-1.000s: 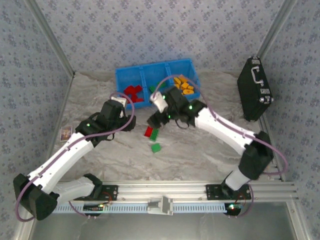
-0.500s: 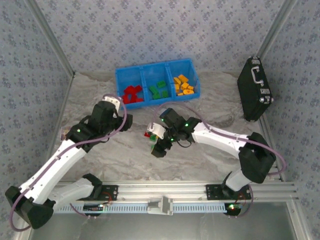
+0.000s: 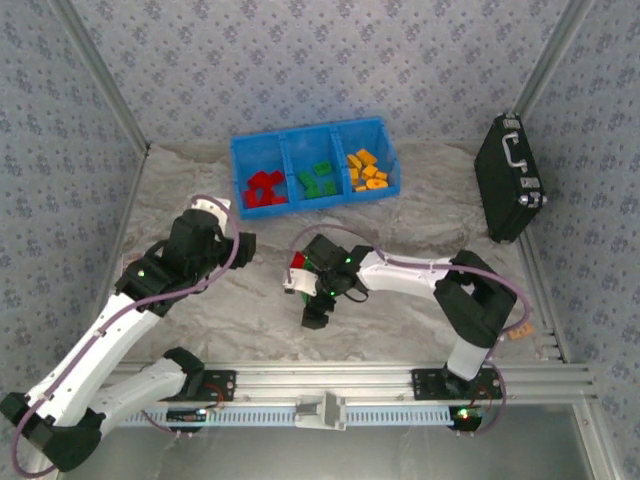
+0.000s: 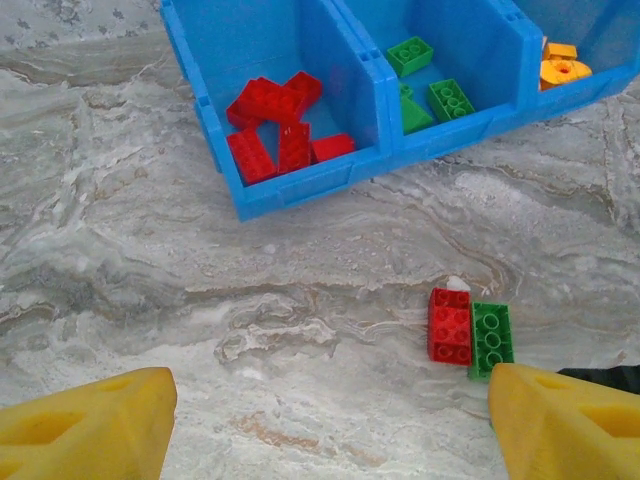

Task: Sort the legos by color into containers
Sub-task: Move the lego to the center of the table, then pick up the lego from the center of the table.

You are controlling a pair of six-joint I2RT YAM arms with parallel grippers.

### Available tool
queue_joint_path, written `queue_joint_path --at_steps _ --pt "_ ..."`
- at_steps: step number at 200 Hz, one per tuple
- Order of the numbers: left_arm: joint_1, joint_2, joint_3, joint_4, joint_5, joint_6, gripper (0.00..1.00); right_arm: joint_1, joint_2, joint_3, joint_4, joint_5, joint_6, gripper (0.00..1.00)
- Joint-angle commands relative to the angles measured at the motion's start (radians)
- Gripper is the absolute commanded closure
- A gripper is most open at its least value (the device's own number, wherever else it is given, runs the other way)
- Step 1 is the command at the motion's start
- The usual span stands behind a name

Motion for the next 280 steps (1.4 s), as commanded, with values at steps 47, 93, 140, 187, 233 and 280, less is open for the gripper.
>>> queue_joint_path --at_steps 47,93,140,187,233,280 --pt "0.024 -0.019 0.007 -0.016 -0.021 0.053 0.17 0.014 0.027 -0.033 0.081 0.154 -0.067 0.11" --pt "0.035 -0.014 -0.004 0.000 -0.012 0.056 0.17 0.026 -0.077 -0.063 0.123 0.192 -0.124 0.13" --pt "0.067 0.022 -0.019 0.050 0.036 0.070 0.17 0.008 -0.125 -0.073 0.166 0.225 -0.176 0.10" --pt "0.139 0.052 -0.015 0.067 0.107 0.092 0.17 -0.028 -0.014 -0.003 0.145 0.184 -0.203 0.09" --pt "0.184 0.067 -0.025 0.076 0.144 0.095 0.17 -0.060 0.073 0.059 0.097 0.157 -0.224 0.12" --pt "0.203 0.081 -0.027 0.091 0.167 0.102 0.17 -0.036 0.063 0.026 0.073 0.171 -0.241 0.21"
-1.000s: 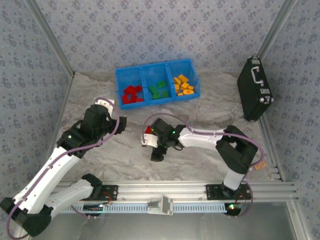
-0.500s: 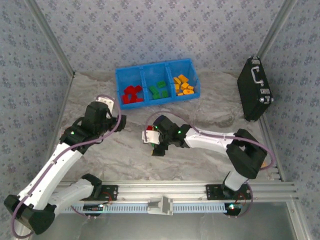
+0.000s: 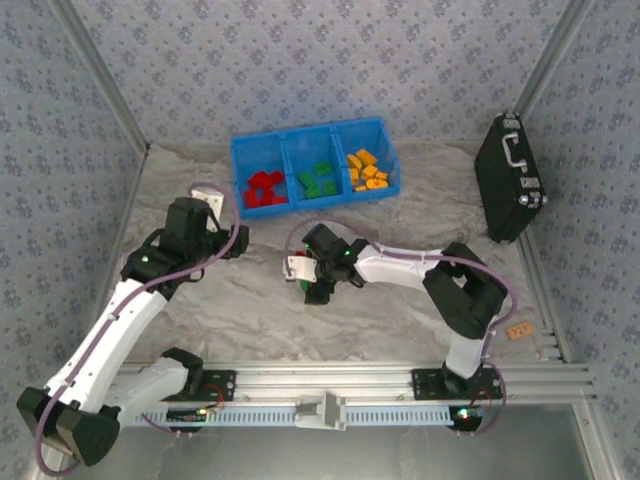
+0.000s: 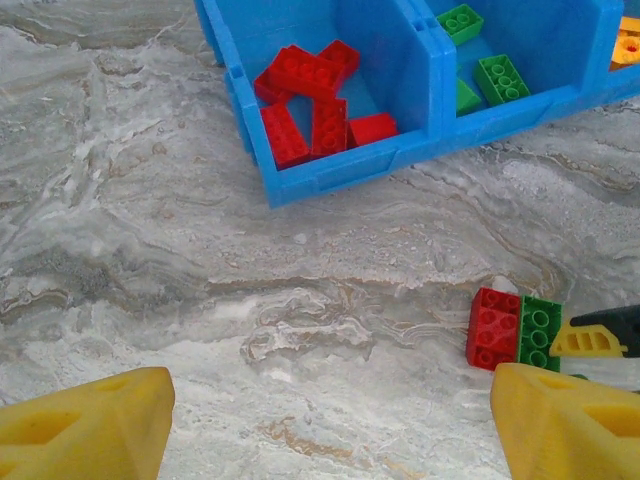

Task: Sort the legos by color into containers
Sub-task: Pick up the lego from the center of the table.

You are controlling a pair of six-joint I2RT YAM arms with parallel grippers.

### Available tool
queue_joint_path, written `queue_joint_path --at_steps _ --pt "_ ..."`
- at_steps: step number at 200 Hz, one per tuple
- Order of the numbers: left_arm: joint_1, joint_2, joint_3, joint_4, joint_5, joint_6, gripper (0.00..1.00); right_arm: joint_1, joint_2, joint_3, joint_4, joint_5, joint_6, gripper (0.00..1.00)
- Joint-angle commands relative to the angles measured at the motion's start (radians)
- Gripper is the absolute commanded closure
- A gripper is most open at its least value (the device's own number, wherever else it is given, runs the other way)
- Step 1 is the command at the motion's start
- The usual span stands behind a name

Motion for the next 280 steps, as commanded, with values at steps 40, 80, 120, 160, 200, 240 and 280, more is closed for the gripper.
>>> queue_joint_path --at_steps 40,80,120,160,200,240,280 --pt "0.011 -0.003 0.004 0.030 0.036 0.021 0.17 0.031 0.010 -0.012 -0.045 0.010 -0.018 0.29" --pt "0.011 -0.029 0.005 0.013 0.028 0.018 0.17 0.031 0.033 0.012 -0.069 0.031 -0.018 0.40" --pt "0.012 -0.042 0.008 0.008 0.026 0.022 0.17 0.036 0.033 0.015 -0.091 0.043 -0.015 0.50" --pt "0.012 -0.041 0.013 0.013 0.027 0.030 0.17 0.031 -0.034 0.009 -0.095 0.065 0.015 0.61" --pt "0.012 -0.011 0.005 0.034 0.060 0.036 0.17 -0.062 -0.144 0.018 -0.037 0.033 0.099 0.69" --pt "0.017 0.008 0.018 0.038 0.062 0.047 0.17 -0.184 -0.130 0.114 0.036 -0.013 0.157 0.73" --pt "0.020 0.048 0.021 0.062 0.090 0.036 0.17 -0.269 0.161 0.504 0.007 0.162 0.257 0.73"
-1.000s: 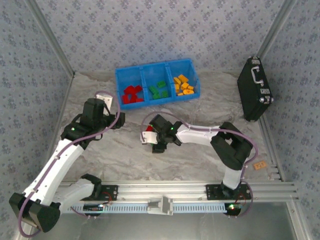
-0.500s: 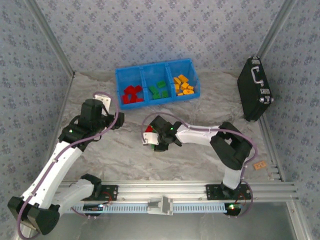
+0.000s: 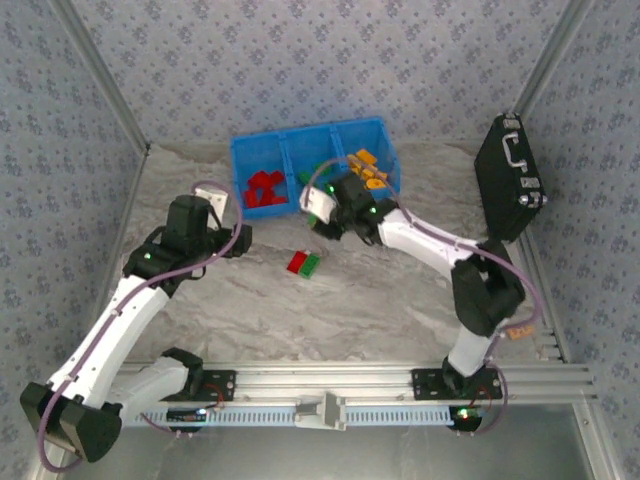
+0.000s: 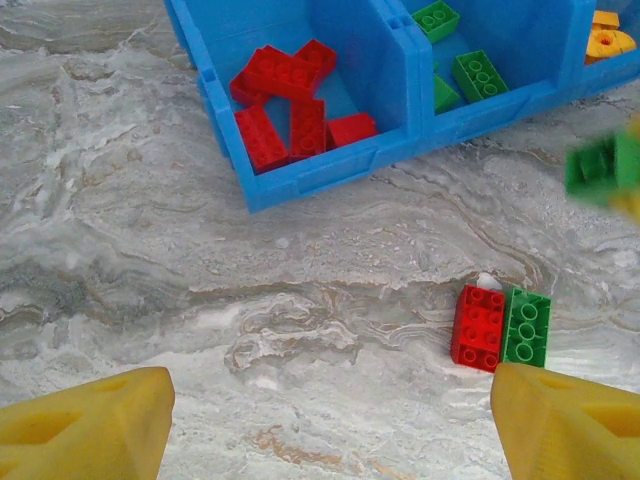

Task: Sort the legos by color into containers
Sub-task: Pick up the lego from the center of the table, then place the lego in the container, then pick up the lego from the center of the table.

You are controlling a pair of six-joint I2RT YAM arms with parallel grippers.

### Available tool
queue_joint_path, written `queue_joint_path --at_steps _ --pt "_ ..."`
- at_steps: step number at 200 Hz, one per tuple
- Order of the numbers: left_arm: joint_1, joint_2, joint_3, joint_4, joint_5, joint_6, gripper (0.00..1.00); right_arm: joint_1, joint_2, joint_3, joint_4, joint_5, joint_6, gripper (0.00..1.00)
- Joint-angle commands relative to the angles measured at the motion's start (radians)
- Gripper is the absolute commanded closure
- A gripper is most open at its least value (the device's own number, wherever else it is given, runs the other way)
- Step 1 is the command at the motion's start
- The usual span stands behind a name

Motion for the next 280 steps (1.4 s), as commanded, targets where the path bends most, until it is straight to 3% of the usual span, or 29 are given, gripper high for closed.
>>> queue_joint_path --at_steps 1,30,49,63,89,104,143,166,185,195,229,280 --pt "0.010 0.023 0.022 0.041 0.039 0.010 0.17 -0.036 0.169 0.213 0.008 0.102 0.092 0.73" --pt "0.011 0.040 0.024 0.033 0.055 0.007 0.17 -0.069 0.416 0.532 -0.084 0.137 0.166 0.73" --pt "0.011 0.029 0.028 0.012 0.054 0.008 0.17 -0.084 0.548 0.727 -0.188 0.153 0.216 0.66" --pt "0.011 0.013 0.027 -0.002 0.047 0.006 0.17 -0.086 0.599 0.799 -0.227 0.166 0.225 0.47" --pt "0.011 -0.015 0.023 -0.026 0.025 0.008 0.17 -0.086 0.529 0.705 -0.170 0.150 0.207 0.28" --pt "0.011 -0.023 0.018 -0.030 0.023 0.009 0.17 -0.083 0.425 0.579 -0.123 0.096 0.185 0.01" --pt "0.011 -0.026 0.006 -0.005 0.025 0.014 0.17 -0.032 0.067 0.149 -0.028 -0.014 0.178 0.01" --pt "0.012 -0.025 0.004 0.013 0.037 0.023 0.17 -0.031 -0.023 -0.016 -0.008 0.075 0.464 0.01" --pt "0.011 -0.026 0.003 0.024 0.048 0.027 0.17 -0.072 0.025 0.045 -0.201 -0.178 0.495 0.01" --pt "0.011 -0.031 0.005 0.025 0.055 0.027 0.17 -0.064 0.017 0.013 -0.206 -0.258 0.450 0.01" --pt "0.012 -0.071 -0.011 0.027 0.047 0.023 0.17 0.056 -0.135 -0.302 0.080 -0.120 0.331 0.01" --pt "0.012 -0.101 -0.035 0.026 0.049 0.017 0.17 0.134 -0.127 -0.392 0.158 -0.091 0.251 0.01"
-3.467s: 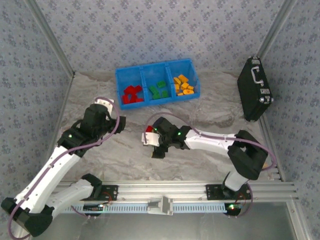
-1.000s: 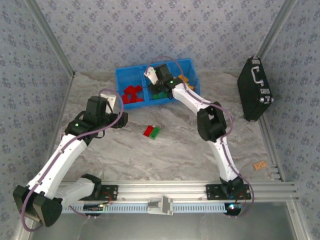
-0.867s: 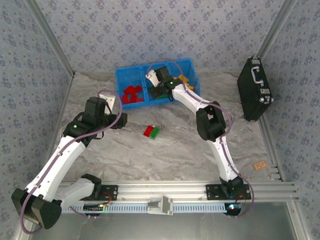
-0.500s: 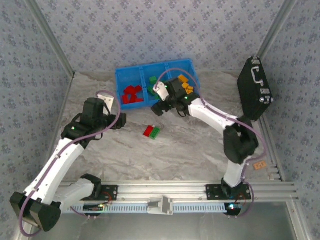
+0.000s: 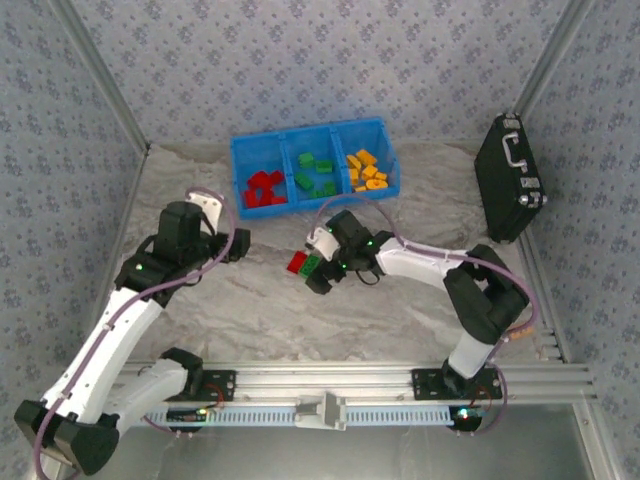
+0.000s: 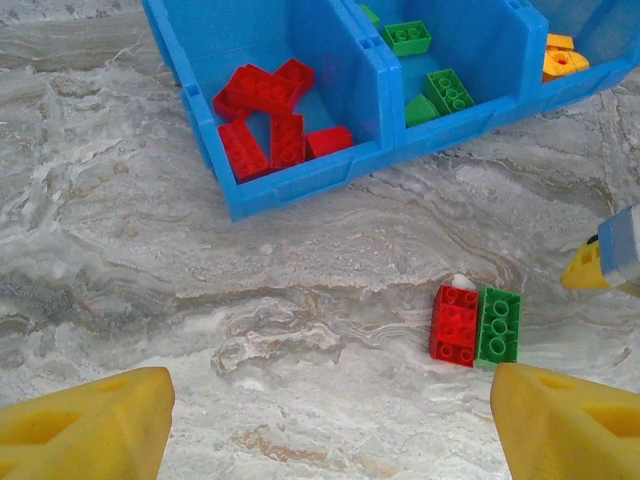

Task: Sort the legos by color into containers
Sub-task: Pick up the lego from the center of the table, then place the lego in the container.

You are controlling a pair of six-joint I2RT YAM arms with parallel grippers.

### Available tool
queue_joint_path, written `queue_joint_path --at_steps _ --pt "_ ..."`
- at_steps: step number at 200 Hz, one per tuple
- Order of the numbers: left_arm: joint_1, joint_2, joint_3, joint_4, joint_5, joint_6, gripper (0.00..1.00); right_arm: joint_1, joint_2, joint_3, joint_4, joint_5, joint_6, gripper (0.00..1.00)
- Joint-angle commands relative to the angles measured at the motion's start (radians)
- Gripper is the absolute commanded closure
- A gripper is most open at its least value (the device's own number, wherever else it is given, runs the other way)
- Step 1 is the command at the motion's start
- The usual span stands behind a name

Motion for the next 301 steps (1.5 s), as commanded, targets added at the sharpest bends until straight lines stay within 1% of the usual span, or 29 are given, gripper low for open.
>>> queue_joint_path --at_steps 1,37,95,122,147,153,157,172,193,202,211,231,240,269,287,301 --pt "0.005 -0.015 -0.005 0.024 0.009 0.010 0.17 0.032 -0.026 -0.015 0.099 0.039 -0.068 0.01" --pt "0.006 -0.026 -0.006 0.023 0.005 0.021 0.17 0.078 0.046 0.007 0.124 0.134 -0.105 0.01" --pt "0.007 -0.027 -0.008 0.018 -0.003 0.032 0.17 0.072 0.162 0.098 0.070 0.173 -0.114 0.01" --pt "0.007 -0.023 -0.008 0.015 -0.003 0.037 0.17 0.057 0.205 0.136 0.056 0.151 -0.105 0.01" --pt "0.007 -0.020 -0.003 0.008 -0.004 0.042 0.17 0.045 0.244 0.163 0.021 0.103 -0.102 0.01" --pt "0.007 -0.020 0.001 0.007 -0.005 0.044 0.17 0.042 0.251 0.163 0.015 0.094 -0.102 0.02" --pt "0.007 -0.019 0.002 0.006 -0.007 0.045 0.17 0.039 0.254 0.192 0.014 0.089 -0.101 0.04" --pt "0.007 -0.019 0.007 0.005 -0.011 0.048 0.17 0.027 0.264 0.192 0.011 0.070 -0.093 0.09" --pt "0.008 -0.011 0.012 0.004 -0.012 0.053 0.17 0.009 0.284 0.216 -0.029 0.028 -0.088 0.25" --pt "0.008 -0.006 0.016 0.005 -0.012 0.052 0.17 0.002 0.295 0.233 -0.055 0.010 -0.086 0.34" --pt "0.008 -0.001 0.021 0.004 -0.011 0.053 0.17 -0.004 0.304 0.245 -0.074 -0.005 -0.085 0.40" --pt "0.008 0.005 0.028 0.008 -0.010 0.054 0.17 -0.010 0.298 0.242 -0.076 -0.006 -0.090 0.44" --pt "0.008 0.008 0.031 0.009 -0.012 0.055 0.17 -0.012 0.289 0.239 -0.076 0.002 -0.091 0.45" --pt "0.009 0.026 0.021 0.022 0.000 0.044 0.17 -0.029 0.215 0.249 -0.078 0.033 -0.101 0.49" --pt "0.009 0.044 -0.020 0.048 0.029 0.027 0.17 -0.072 0.179 0.295 -0.075 0.061 -0.106 0.51" --pt "0.007 0.062 -0.065 0.069 0.055 0.021 0.17 -0.115 0.179 0.359 -0.073 0.099 -0.095 0.51"
